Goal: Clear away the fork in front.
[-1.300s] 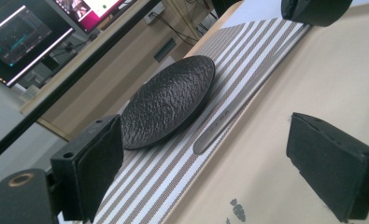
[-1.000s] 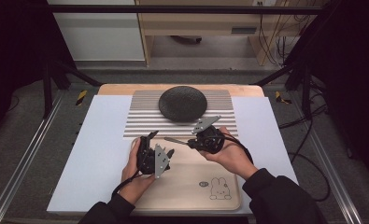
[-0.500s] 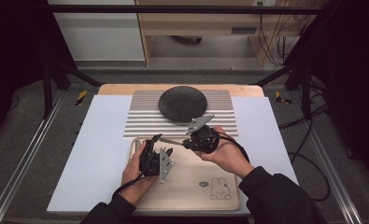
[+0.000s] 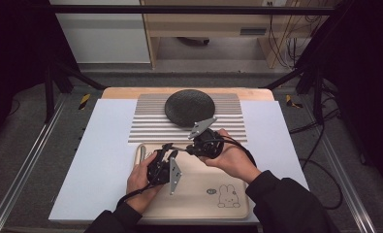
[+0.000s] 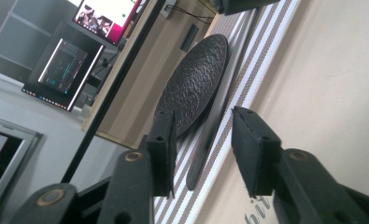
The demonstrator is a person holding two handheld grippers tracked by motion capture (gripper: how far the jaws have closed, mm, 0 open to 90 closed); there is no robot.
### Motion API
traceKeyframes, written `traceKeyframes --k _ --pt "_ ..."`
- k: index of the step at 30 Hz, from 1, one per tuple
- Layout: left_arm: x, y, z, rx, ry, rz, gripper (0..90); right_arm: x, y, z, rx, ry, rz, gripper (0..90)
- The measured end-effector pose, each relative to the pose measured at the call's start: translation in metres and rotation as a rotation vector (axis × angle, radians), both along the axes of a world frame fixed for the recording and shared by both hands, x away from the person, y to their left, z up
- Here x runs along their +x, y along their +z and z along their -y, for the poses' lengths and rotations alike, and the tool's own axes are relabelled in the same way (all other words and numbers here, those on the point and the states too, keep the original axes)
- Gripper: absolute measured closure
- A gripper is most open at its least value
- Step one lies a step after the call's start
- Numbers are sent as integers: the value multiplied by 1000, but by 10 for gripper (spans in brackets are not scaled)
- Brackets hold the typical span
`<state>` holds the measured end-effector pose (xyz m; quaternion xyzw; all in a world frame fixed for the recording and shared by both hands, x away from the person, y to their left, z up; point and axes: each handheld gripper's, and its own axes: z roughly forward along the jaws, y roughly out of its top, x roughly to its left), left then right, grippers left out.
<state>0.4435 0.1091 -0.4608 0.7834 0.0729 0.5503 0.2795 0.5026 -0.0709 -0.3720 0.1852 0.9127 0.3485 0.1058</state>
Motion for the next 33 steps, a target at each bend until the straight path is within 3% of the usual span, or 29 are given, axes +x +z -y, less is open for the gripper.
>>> traceKeyframes --k 14,23,33 --pt "-3 -1 1 31 -16 21 749 -1 1 1 7 -5 -14 856" --pt "-5 -3 5 93 -29 56 829 -3 2 -1 14 12 -19 856" --pt "-7 -6 6 168 -39 79 867 0 0 -2 19 8 -56 851"
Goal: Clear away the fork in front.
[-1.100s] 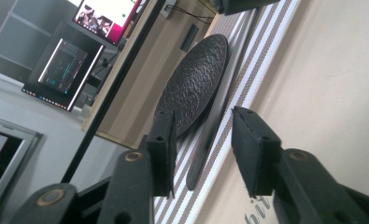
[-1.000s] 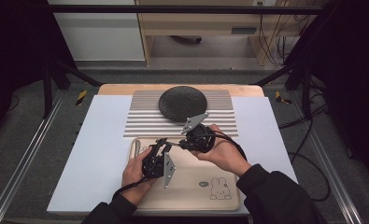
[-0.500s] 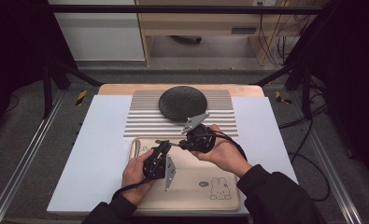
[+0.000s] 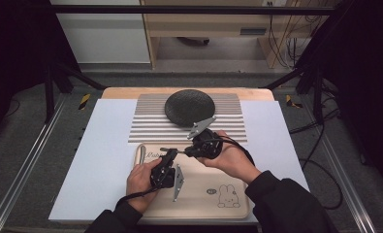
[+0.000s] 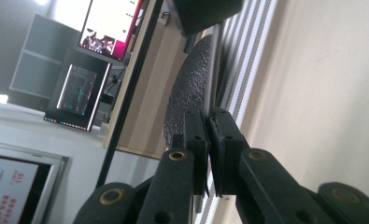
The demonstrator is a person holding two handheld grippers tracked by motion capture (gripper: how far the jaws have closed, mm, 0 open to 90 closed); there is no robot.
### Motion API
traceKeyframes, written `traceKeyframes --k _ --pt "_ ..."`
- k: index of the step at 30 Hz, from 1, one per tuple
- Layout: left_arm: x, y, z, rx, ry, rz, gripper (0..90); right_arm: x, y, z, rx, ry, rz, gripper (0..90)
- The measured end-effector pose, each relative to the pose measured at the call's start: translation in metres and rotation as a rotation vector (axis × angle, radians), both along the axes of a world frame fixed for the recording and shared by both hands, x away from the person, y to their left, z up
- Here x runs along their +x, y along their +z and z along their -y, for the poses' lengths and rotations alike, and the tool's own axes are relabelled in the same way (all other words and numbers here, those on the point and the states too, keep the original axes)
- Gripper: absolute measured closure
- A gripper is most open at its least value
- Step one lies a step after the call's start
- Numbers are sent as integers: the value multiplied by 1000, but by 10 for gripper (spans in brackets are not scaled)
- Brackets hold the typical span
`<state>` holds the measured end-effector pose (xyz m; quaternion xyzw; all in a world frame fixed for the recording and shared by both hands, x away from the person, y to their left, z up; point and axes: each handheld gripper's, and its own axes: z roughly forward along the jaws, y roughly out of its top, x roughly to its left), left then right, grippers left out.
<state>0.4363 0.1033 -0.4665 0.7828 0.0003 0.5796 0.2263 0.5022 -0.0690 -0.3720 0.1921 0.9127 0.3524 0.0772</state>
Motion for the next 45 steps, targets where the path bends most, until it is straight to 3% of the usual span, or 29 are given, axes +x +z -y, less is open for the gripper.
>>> traceKeyframes --k 5,11,17,23,34,40,45 --pt "-2 0 0 1 -4 4 870 0 5 2 21 -16 -1 727" --pt "-2 0 -2 3 -3 6 870 -3 16 12 73 -52 34 595" --pt "-3 0 -2 1 -7 6 870 1 20 23 109 -82 26 544" --pt "-3 0 -4 14 -3 8 870 4 24 32 144 -116 47 515" --pt "-4 -1 -4 3 -14 6 870 10 20 38 127 -154 23 483" --pt "-4 -1 -4 1 -13 5 870 14 17 41 121 -177 24 419" --pt "-4 -1 -4 2 -12 3 870 18 19 46 145 -204 33 369"
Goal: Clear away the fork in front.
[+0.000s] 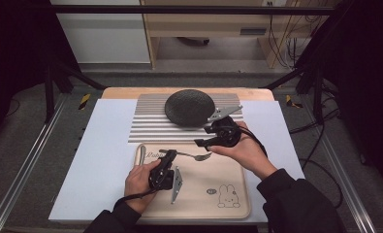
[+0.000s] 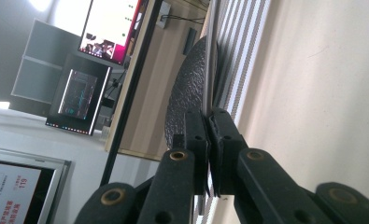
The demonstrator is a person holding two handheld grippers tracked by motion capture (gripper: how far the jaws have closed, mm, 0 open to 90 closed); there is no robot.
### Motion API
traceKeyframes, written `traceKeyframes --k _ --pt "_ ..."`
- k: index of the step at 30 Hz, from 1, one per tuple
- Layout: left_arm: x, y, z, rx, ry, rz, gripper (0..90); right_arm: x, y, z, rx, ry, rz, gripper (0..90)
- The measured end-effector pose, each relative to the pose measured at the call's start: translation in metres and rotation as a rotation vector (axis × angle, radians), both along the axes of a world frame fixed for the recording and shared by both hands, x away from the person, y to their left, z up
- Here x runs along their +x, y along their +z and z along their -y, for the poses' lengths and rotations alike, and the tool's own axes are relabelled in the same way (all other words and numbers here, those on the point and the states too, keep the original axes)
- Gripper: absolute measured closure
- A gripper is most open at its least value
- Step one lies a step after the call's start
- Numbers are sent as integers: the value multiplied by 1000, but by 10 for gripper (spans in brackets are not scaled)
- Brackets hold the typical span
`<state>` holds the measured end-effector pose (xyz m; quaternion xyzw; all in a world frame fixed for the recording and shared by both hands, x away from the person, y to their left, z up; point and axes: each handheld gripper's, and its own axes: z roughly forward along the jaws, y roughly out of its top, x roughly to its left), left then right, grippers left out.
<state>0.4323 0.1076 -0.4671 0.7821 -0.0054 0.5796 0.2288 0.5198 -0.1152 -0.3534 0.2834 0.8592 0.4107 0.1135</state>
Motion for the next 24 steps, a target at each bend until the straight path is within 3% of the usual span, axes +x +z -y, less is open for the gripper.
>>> traceKeyframes --k 4,7,14,18,24 --pt "0 1 -1 4 1 -2 870 5 0 11 19 -64 37 319" --pt "0 1 -3 10 2 1 870 7 0 28 90 -143 49 290" --pt "2 3 -9 1 10 -2 871 0 -11 67 148 -249 97 204" --pt "2 4 -12 -1 14 -4 870 -16 -23 91 212 -296 110 164" --pt "3 4 -18 -9 24 -16 871 -45 -57 121 228 -354 141 131"
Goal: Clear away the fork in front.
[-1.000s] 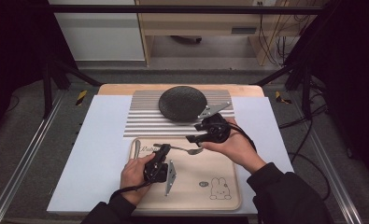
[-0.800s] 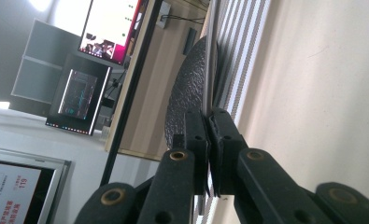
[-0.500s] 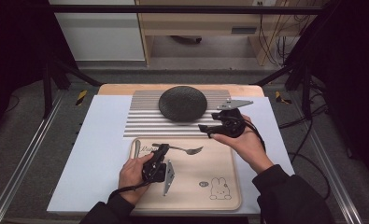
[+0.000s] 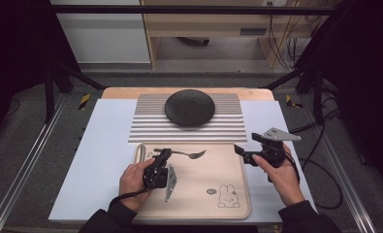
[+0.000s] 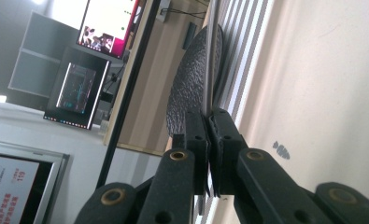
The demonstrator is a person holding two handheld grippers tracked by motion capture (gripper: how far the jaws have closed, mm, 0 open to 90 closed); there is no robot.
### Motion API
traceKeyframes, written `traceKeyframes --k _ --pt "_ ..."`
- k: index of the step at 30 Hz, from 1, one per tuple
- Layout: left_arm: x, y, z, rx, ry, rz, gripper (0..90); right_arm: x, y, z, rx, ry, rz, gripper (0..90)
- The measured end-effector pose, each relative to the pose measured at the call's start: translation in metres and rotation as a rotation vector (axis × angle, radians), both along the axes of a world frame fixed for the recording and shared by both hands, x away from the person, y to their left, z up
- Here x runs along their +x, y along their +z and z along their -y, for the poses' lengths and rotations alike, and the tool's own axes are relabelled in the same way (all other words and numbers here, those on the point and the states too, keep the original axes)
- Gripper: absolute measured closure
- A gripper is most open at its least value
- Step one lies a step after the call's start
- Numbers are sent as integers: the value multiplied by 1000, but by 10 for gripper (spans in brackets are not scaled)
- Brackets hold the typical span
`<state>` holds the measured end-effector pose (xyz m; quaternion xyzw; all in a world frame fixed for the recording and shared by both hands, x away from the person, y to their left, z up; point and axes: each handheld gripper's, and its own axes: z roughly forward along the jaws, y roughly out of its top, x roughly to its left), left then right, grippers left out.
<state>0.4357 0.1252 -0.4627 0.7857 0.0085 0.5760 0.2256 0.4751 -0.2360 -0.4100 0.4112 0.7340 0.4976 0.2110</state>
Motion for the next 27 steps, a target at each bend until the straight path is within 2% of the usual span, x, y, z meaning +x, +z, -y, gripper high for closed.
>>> traceKeyframes --k 4,6,9,12,15,16,18,20,24,25,27 --pt "3 1 -7 -15 7 -13 871 -16 -12 17 53 -39 25 119" --pt "3 3 -10 -16 11 -9 871 -22 -18 21 48 -55 42 103" --pt "3 7 -15 -9 21 -1 871 -29 -31 26 68 -70 59 100" --pt "4 10 -17 -17 17 -12 871 -34 -41 31 95 -80 52 114" --pt "9 11 -15 -9 3 -57 871 -37 -45 35 80 -73 52 119" --pt "12 13 -15 -1 -15 -82 871 -38 -47 37 90 -69 46 119" --pt "17 17 -13 13 -35 -112 871 -42 -51 40 78 -74 54 119" --pt "21 21 -12 27 -56 -153 871 -47 -53 43 92 -89 89 118" --pt "27 31 -8 95 -78 -190 871 -50 -51 48 90 -115 158 122" --pt "29 33 -7 108 -84 -219 870 -50 -51 48 93 -117 164 127" --pt "30 38 -7 130 -95 -245 870 -50 -51 48 78 -110 159 136"
